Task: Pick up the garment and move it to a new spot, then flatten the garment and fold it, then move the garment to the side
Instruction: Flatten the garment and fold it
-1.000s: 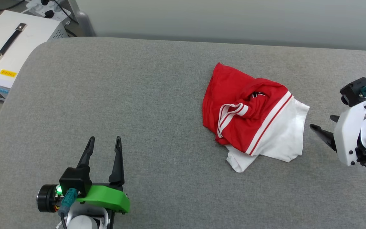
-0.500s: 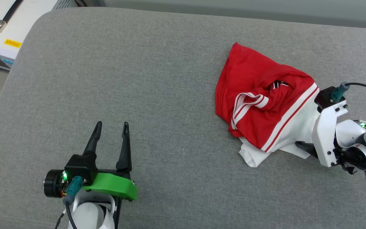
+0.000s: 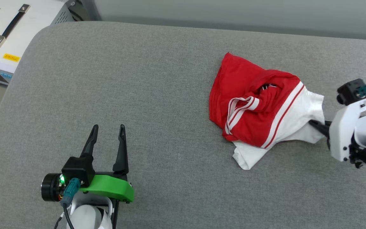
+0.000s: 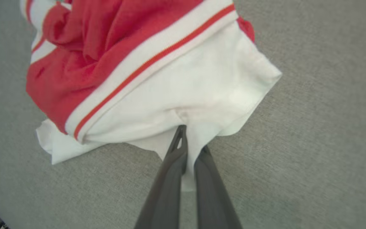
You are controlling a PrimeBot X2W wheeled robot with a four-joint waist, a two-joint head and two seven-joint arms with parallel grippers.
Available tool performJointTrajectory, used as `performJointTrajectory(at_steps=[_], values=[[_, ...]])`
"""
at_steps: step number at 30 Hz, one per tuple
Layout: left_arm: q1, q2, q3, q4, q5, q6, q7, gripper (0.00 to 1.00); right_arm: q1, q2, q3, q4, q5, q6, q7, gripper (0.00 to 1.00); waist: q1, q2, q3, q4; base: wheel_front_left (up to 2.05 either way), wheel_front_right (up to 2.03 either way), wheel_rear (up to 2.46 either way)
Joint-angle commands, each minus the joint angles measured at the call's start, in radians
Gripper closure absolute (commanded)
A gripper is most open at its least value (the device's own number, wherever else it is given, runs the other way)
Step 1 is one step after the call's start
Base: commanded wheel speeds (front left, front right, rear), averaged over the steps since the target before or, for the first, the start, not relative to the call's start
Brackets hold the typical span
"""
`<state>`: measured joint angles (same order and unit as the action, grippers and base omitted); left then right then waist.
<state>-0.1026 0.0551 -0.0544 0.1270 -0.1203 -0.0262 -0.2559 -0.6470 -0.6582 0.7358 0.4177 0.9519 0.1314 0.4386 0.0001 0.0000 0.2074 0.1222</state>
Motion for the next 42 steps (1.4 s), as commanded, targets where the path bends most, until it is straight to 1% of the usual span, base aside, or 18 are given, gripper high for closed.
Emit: performJointTrajectory(at_steps=[1,5,7,12,16,19,23,29,32,34,35,36,37,40,42], values=[[0.013,-0.005,0.005,0.004,0.003,0.003,-0.006,0.00,0.028,-0.038,-0.022,-0.022,0.021,-0.001,-0.024,1.00,-0.0001,0.0000,-0.030,-0.016,0.00,0.00,0.00],[0.030,-0.005,0.012,0.002,0.009,0.001,-0.006,0.00,0.097,-0.127,-0.096,-0.070,0.070,-0.001,-0.063,1.00,-0.0001,0.0000,-0.051,-0.028,0.00,0.00,0.00],[0.036,-0.005,0.014,0.002,0.012,0.001,-0.006,0.00,0.142,-0.166,-0.140,-0.073,0.093,-0.001,-0.076,1.00,-0.0001,0.0000,-0.056,-0.033,0.00,0.00,0.00],[0.042,-0.005,0.014,0.002,0.015,-0.002,-0.006,0.00,0.266,-0.225,-0.235,-0.044,0.150,-0.001,-0.078,1.00,-0.0001,0.0000,-0.062,-0.042,0.00,0.00,0.00],[0.043,-0.005,0.012,0.006,0.016,-0.004,-0.006,0.00,0.358,-0.257,-0.297,0.031,0.187,-0.001,-0.069,1.00,-0.0001,0.0000,-0.066,-0.044,0.00,0.00,0.00],[0.045,-0.005,0.010,0.009,0.018,-0.006,-0.006,0.00,0.411,-0.265,-0.338,0.097,0.213,-0.001,-0.064,1.00,-0.0001,0.0000,-0.069,-0.043,0.00,0.00,0.00],[0.047,-0.005,0.006,0.012,0.019,-0.007,-0.006,0.00,0.459,-0.256,-0.381,0.184,0.237,-0.001,-0.051,1.00,-0.0001,0.0000,-0.071,-0.039,0.00,0.00,0.00],[0.045,-0.005,-0.006,0.017,0.019,-0.009,-0.006,0.00,0.497,-0.226,-0.412,0.345,0.221,-0.001,-0.044,1.00,-0.0001,0.0000,-0.070,-0.022,0.00,0.00,0.00],[0.046,-0.005,-0.002,0.020,0.020,-0.008,-0.006,0.00,0.495,-0.196,-0.419,0.376,0.215,-0.001,-0.048,1.00,-0.0001,0.0000,-0.071,-0.020,0.00,0.00,0.00],[0.048,-0.005,0.000,0.023,0.020,-0.008,-0.006,0.00,0.485,-0.177,-0.426,0.383,0.207,-0.001,-0.070,1.00,-0.0001,0.0000,-0.075,-0.020,0.00,0.00,0.00],[0.049,-0.005,0.000,0.024,0.021,-0.008,-0.006,0.00,0.481,-0.174,-0.426,0.384,0.197,-0.001,-0.085,0.93,-0.0001,0.0000,-0.077,-0.021,0.00,0.00,0.00],[0.051,-0.005,0.000,0.026,0.021,-0.008,-0.006,0.00,0.473,-0.174,-0.426,0.381,0.179,-0.001,-0.110,0.20,-0.0001,0.0000,-0.081,-0.022,0.00,0.00,0.00],[0.053,-0.005,0.001,0.027,0.022,-0.008,-0.006,0.00,0.467,-0.175,-0.426,0.377,0.162,-0.001,-0.134,0.00,-0.0001,0.0000,-0.086,-0.023,0.00,0.00,0.00],[0.058,-0.005,0.002,0.030,0.026,-0.009,-0.006,0.00,0.448,-0.188,-0.425,0.349,0.090,-0.001,-0.231,0.00,-0.0001,0.0000,-0.101,-0.027,0.00,0.00,0.00],[0.062,-0.005,0.006,0.029,0.029,-0.010,-0.006,0.00,0.439,-0.185,-0.433,0.319,0.062,-0.001,-0.283,0.00,-0.0001,0.0000,-0.111,-0.032,0.00,0.00,0.00]])
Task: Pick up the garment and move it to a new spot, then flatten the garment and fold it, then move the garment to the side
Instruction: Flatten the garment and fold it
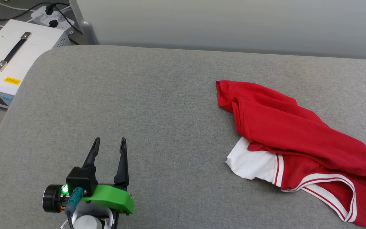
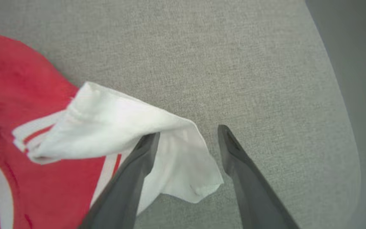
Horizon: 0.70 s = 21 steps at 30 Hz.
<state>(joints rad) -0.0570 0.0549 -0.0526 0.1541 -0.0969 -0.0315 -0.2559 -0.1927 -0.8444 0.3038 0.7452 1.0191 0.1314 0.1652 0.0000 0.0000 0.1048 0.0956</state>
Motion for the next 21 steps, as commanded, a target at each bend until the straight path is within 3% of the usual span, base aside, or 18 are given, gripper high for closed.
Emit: performJointTrajectory(at_steps=[1,7,11,17,21], values=[[0.019,-0.005,0.006,0.001,0.006,-0.004,-0.006,0.00,-0.015,0.003,-0.005,-0.025,-0.015,-0.001,-0.025,0.00,0.0000,0.0000,-0.012,-0.007,0.00,0.00,0.00],[0.029,-0.005,0.015,-0.008,0.012,-0.008,-0.006,0.00,-0.007,0.000,-0.048,-0.164,-0.114,-0.001,-0.139,0.00,0.0000,0.0000,-0.027,-0.024,0.00,0.00,0.00],[0.027,-0.005,0.016,-0.017,0.017,-0.014,-0.006,0.00,0.004,0.043,-0.119,-0.258,-0.203,-0.001,-0.223,0.00,0.0000,0.0000,-0.029,-0.030,0.00,0.00,0.00],[-0.004,-0.001,0.017,-0.028,0.032,-0.036,-0.006,0.00,0.043,0.207,-0.267,-0.432,-0.409,-0.001,-0.319,0.00,0.0000,0.0000,-0.021,-0.033,0.00,0.00,0.00],[-0.046,0.010,0.008,-0.028,0.039,-0.057,-0.006,0.00,0.089,0.352,-0.318,-0.579,-0.517,-0.001,-0.348,0.00,0.0000,0.0000,-0.013,-0.033,0.00,0.00,0.00]])
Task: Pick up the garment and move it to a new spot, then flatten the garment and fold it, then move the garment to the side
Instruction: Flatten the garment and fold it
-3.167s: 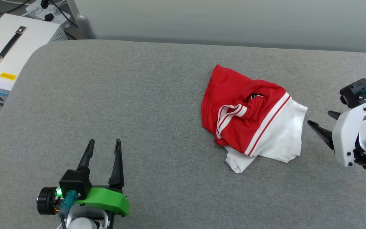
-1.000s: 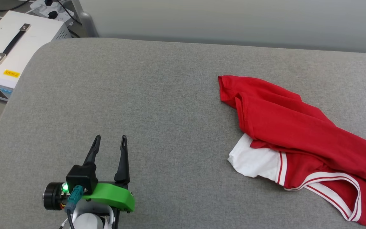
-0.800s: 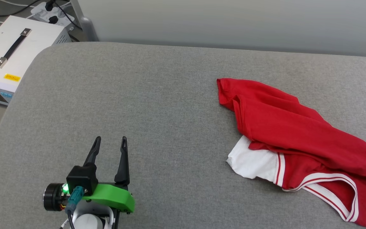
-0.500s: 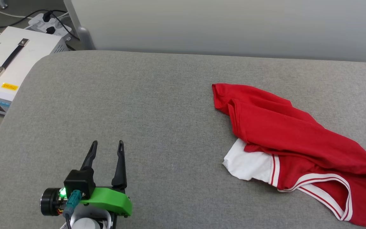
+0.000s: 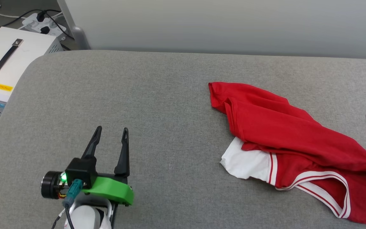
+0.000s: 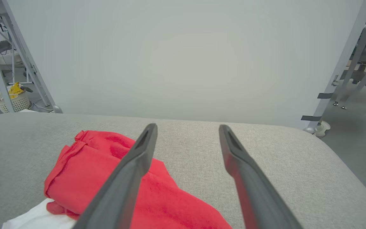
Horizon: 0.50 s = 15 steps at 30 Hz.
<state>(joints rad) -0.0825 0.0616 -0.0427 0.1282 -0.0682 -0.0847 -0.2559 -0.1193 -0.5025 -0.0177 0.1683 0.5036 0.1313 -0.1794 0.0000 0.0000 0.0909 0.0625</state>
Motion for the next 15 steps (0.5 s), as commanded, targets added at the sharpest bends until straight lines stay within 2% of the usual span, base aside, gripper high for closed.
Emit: performJointTrajectory(at_steps=[1,5,10,15], values=[[-0.034,0.009,-0.007,-0.001,0.011,-0.010,-0.006,0.00,0.032,0.049,-0.004,-0.041,-0.014,-0.001,-0.008,0.00,0.0000,0.0000,0.004,0.000,0.00,0.00,0.00],[-0.099,0.034,-0.037,0.008,0.021,-0.027,-0.006,0.00,0.089,0.139,0.006,-0.152,-0.086,-0.001,-0.021,0.00,0.0000,0.0000,0.013,-0.004,0.00,0.00,0.00],[-0.207,0.083,-0.123,0.053,0.012,-0.043,-0.006,0.00,0.133,0.196,0.037,-0.194,-0.139,-0.001,-0.038,0.00,0.0000,0.0000,0.025,-0.013,0.00,0.00,0.00],[-0.373,0.176,-0.351,0.136,-0.068,-0.045,0.016,0.00,0.144,0.207,0.063,-0.189,-0.156,-0.001,-0.049,0.00,0.0000,0.0000,0.042,-0.029,0.00,0.00,0.00]])
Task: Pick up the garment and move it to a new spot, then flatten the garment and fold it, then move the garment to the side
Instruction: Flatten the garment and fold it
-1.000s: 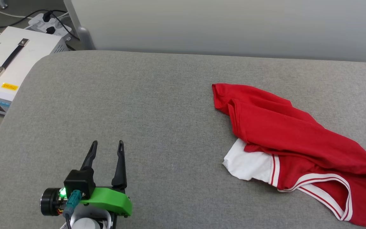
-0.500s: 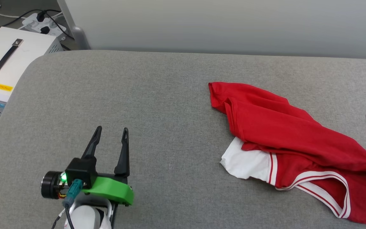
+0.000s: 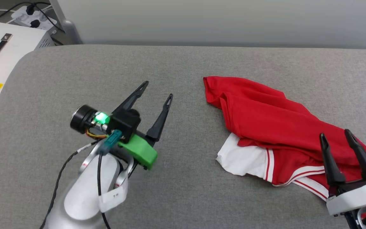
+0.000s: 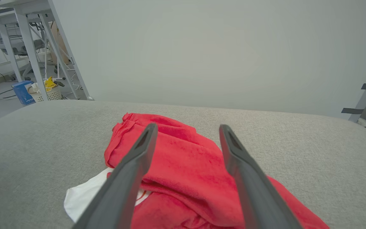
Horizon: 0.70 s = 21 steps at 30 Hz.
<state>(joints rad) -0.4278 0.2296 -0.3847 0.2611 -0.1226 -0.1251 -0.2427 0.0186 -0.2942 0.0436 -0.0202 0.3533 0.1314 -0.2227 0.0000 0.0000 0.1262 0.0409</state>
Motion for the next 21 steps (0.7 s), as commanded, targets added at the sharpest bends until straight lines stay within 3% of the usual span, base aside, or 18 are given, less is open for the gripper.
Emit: performJointTrajectory(at_steps=[1,11,17,21], values=[[-0.071,0.028,-0.064,0.018,-0.048,-0.005,0.022,0.00,0.004,-0.002,0.007,0.003,-0.010,-0.001,-0.008,0.00,0.0000,0.0000,0.011,-0.012,0.00,0.00,0.00],[-0.432,0.183,-0.586,0.024,-0.481,-0.005,0.404,0.00,-0.037,0.001,0.054,0.035,-0.023,-0.001,-0.024,0.00,0.0000,0.0000,0.044,-0.073,0.00,0.00,0.00],[-0.599,0.196,-0.841,-0.013,-0.705,-0.005,0.647,0.00,-0.072,0.007,0.085,0.056,-0.029,-0.001,-0.031,0.00,0.0000,0.0000,0.075,-0.116,0.00,0.00,0.00],[-0.642,0.180,-0.892,-0.039,-0.760,-0.005,0.779,0.00,-0.100,0.012,0.102,0.070,-0.034,-0.001,-0.034,0.00,0.0000,0.0000,0.102,-0.145,0.00,0.00,0.00]])
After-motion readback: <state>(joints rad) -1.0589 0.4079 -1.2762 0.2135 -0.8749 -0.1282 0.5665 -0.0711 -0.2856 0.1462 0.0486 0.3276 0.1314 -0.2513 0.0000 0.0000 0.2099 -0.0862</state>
